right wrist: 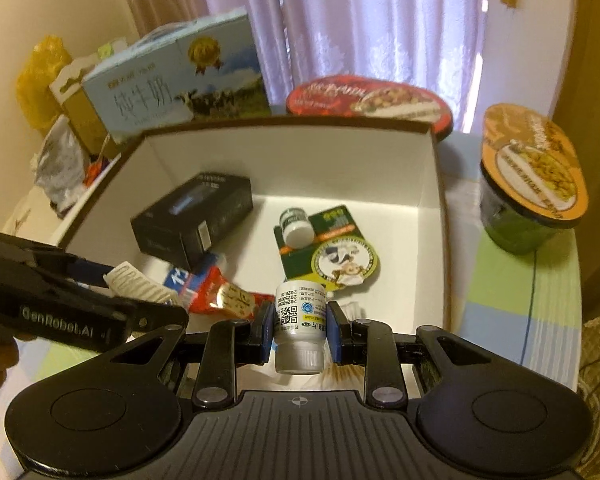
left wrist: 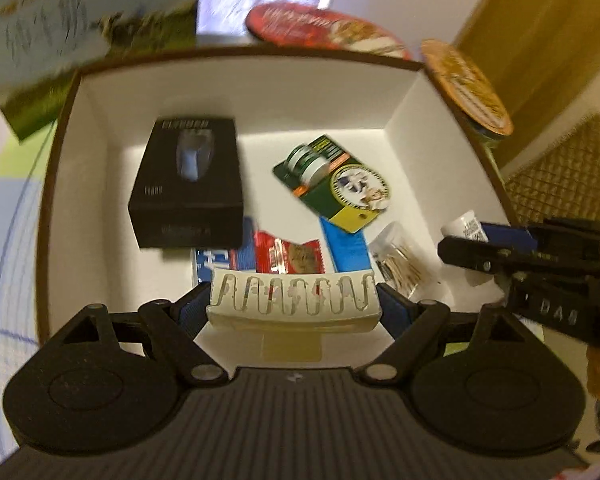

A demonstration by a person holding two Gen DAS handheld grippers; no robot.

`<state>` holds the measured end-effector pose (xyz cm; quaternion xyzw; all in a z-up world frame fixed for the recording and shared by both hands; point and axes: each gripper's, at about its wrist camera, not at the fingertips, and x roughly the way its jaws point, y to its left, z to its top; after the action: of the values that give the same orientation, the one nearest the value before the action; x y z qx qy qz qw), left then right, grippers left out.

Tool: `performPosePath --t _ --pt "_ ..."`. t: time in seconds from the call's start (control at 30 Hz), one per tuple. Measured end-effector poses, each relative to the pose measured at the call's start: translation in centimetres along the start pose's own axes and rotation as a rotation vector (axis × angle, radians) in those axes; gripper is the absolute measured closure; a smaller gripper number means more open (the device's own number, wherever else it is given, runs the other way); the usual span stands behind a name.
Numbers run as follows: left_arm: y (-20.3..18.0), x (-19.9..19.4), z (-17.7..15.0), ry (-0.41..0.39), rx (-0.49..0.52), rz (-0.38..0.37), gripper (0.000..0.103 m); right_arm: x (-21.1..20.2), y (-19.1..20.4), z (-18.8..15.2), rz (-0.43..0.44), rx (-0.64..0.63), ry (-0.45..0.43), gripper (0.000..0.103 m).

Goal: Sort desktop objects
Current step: 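Carry the pill bottle and white holder with both tools into the brown box, then open both tools to release the pill bottle and holder in the box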

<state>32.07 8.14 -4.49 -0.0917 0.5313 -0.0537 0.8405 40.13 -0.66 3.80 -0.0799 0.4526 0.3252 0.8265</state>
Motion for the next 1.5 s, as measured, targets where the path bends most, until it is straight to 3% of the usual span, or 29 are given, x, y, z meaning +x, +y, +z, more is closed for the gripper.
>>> performPosePath --t 0.17,0.37,0.7,1.13,1.2,1.27,1.5 --pt "0.5 1.7 -0.2 0.048 -0.090 -0.028 0.020 1.5 -0.2 -0.2 0.019 -0.058 0.071 0.079" --pt "0.1 3.5 -0.2 0.097 -0.105 -0.010 0.020 2.6 -0.8 -0.2 0.046 -0.095 0.166 0.079" --pt "0.9 4.5 0.8 0.166 -0.118 -0.020 0.017 4.8 -1.8 1.3 0.097 -0.026 0.311 0.079" --pt "1.5 4.0 1.2 0.162 -0.102 0.005 0.014 6.9 -0.7 2.0 0.014 -0.103 0.421 0.078" --pt "1.5 4.0 1.2 0.164 -0.095 0.008 0.014 6.9 -0.5 2.1 0.013 -0.121 0.423 0.067" --pt "1.4 4.1 1.2 0.168 -0.087 0.011 0.014 6.7 -0.4 2.3 0.016 -0.117 0.405 0.049" --pt "1.4 3.7 1.2 0.179 -0.072 0.015 0.009 6.1 0.8 2.4 0.029 -0.130 0.389 0.027"
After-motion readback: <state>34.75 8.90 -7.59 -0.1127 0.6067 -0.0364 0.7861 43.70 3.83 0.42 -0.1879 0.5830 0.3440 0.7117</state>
